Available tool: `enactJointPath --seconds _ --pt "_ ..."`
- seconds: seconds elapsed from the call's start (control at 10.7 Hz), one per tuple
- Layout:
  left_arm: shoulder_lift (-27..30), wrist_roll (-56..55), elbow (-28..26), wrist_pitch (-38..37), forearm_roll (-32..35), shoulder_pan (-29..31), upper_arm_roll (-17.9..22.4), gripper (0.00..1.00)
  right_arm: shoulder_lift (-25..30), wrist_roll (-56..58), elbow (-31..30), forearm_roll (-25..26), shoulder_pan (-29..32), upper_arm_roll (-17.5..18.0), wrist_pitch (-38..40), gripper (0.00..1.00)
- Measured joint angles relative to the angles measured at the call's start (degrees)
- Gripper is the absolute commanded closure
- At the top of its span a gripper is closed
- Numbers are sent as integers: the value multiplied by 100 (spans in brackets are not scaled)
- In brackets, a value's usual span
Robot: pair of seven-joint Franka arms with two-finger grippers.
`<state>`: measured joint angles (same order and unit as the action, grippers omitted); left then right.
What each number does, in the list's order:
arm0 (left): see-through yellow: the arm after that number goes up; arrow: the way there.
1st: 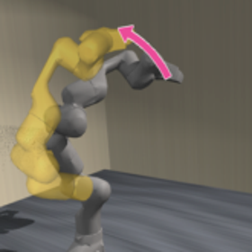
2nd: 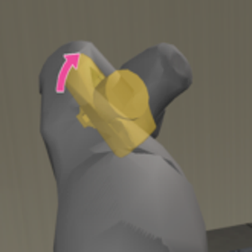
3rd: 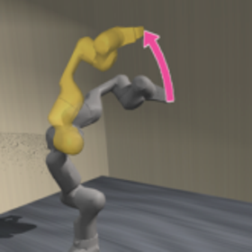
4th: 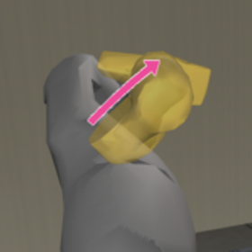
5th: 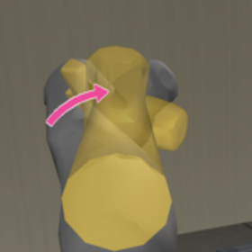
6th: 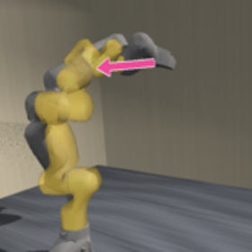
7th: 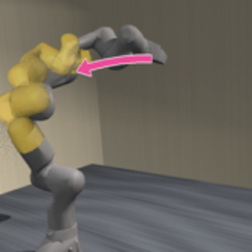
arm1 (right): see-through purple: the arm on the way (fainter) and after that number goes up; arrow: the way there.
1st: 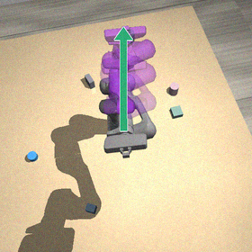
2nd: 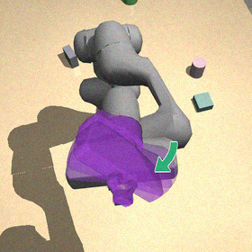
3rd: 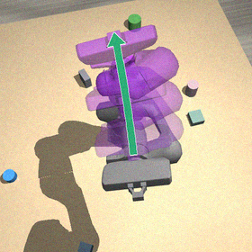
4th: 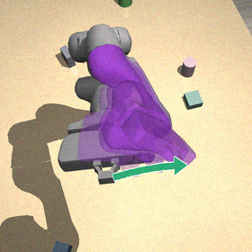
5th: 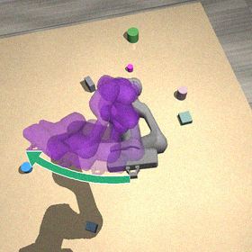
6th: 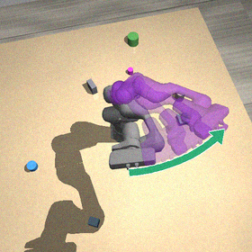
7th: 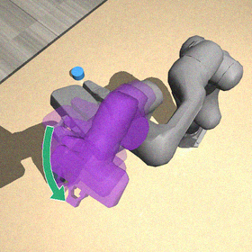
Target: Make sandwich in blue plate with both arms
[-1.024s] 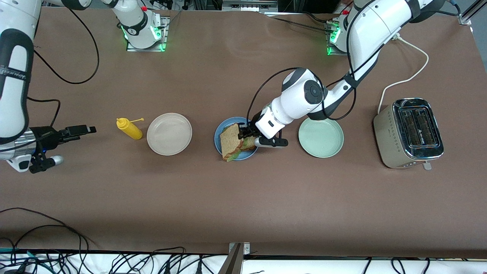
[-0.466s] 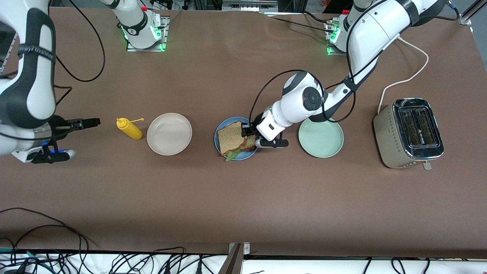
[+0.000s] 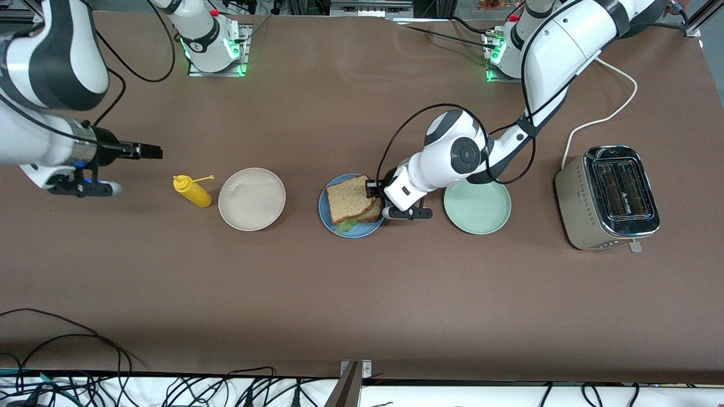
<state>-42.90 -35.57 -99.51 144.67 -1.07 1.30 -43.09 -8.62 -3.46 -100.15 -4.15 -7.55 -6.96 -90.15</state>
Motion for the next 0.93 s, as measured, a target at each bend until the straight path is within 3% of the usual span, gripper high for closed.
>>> enactJointPath --seconds 0.19,0.37,0.47,0.65,0.75,0.93 --pt "1 4 -5 -54 1 -12 -1 61 669 102 -701 24 625 264 -364 0" --pt "18 13 14 -266 4 17 7 61 1196 181 -764 111 914 449 -433 0" --pt "76 30 51 -441 8 43 15 53 1413 181 -697 241 873 494 -466 0" --pt "406 40 109 -846 30 70 103 17 1471 172 -375 298 802 478 -255 0" --pt "678 48 122 -1172 44 69 203 5 1372 172 -179 321 802 455 -103 0" --pt "1308 59 128 -1773 483 58 443 0 963 172 301 362 802 435 280 0"
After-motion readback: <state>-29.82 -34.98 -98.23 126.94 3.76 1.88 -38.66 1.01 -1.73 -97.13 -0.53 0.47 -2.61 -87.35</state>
